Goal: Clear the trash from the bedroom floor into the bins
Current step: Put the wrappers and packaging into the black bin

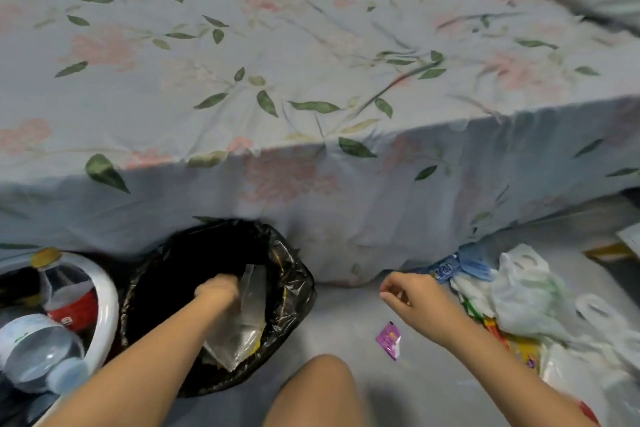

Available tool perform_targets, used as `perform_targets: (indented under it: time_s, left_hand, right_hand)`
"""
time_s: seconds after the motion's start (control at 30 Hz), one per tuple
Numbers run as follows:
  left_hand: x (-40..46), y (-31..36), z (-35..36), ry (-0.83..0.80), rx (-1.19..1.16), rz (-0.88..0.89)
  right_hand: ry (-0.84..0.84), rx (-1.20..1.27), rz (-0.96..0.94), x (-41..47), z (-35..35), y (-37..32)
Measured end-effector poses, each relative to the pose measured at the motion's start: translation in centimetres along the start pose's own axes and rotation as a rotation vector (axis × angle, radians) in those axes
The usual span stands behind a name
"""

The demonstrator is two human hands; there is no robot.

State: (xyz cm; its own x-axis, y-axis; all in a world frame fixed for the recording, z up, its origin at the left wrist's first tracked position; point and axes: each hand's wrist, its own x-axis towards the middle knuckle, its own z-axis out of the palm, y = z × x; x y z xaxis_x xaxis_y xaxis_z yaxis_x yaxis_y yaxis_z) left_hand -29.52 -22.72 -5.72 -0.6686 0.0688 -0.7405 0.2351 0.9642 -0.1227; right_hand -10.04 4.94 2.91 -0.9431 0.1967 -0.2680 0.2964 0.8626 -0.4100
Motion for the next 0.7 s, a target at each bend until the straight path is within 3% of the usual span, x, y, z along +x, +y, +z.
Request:
perform_targets:
  time_s: [0.2,0.4,0.53,0.7]
  left_hand:
    - [-6.1,3.0,-6.0,0.449,0.307,0.094]
    - [-13.1,12.3,-9.6,0.695,0.225,0.474]
    - [-12.4,22.6,-5.5,0.597,0.182,0.689]
    - [-6.6,33.6,1.2,0.385,0.292,0.772]
  right_hand:
    - [-0.063,0.065,0.141,-2.9,0.8,5.9]
    - [-0.054,0.182,0.347,-5.4,3.6,12.9]
    - [-0.007,0.244,0.462,-6.5,5.2,18.1]
    - [0.039,0.239,0.528,-6.0,7.1,24.5]
